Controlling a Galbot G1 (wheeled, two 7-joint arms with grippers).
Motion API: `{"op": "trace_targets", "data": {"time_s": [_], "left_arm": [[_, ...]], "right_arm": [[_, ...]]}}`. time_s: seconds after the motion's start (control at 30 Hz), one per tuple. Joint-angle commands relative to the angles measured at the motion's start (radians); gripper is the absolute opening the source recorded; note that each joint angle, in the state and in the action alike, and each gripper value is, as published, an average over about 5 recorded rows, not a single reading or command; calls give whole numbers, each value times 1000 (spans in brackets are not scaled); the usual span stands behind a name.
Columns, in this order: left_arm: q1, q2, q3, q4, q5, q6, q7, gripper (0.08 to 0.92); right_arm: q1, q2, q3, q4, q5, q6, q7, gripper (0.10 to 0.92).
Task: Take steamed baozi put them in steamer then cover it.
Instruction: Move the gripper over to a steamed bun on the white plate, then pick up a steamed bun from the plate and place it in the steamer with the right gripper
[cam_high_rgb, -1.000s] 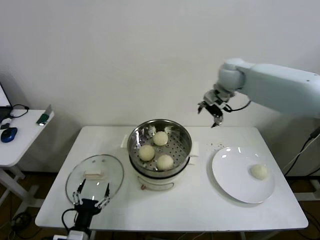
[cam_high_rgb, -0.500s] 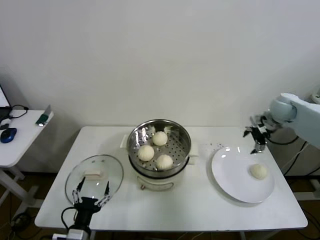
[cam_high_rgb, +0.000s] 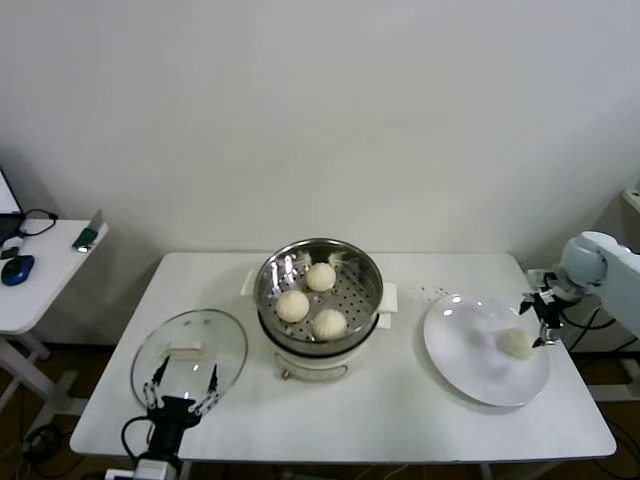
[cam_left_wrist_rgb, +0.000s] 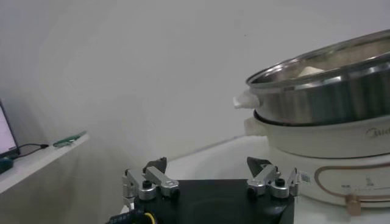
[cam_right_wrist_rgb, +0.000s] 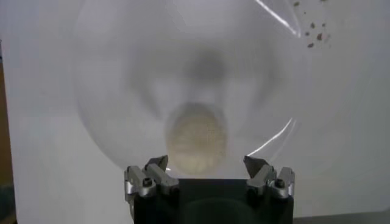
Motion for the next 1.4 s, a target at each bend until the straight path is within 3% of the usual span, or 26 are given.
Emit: {"op": "trace_targets", "data": {"time_s": [0.03, 0.67, 1.1, 1.23, 1.4], "left_arm": [[-4, 2, 0, 1, 3, 4, -1, 823], [-2, 4, -4, 7, 5, 4, -2, 823], [-2, 3, -5, 8, 6, 3, -2, 823], [-2, 3, -3, 9, 8, 4, -2, 823], [-3, -1, 3, 10, 14, 5, -2, 823]], "right_arm": [[-98, 47, 86, -96, -68, 36, -14, 823], [-94, 104, 67, -118, -83, 38, -12, 820], [-64, 105, 54, -123, -81, 47, -13, 679], [15, 104, -7, -110, -26, 49, -13, 671], [248, 137, -211, -89, 160, 7, -4, 670]]}}
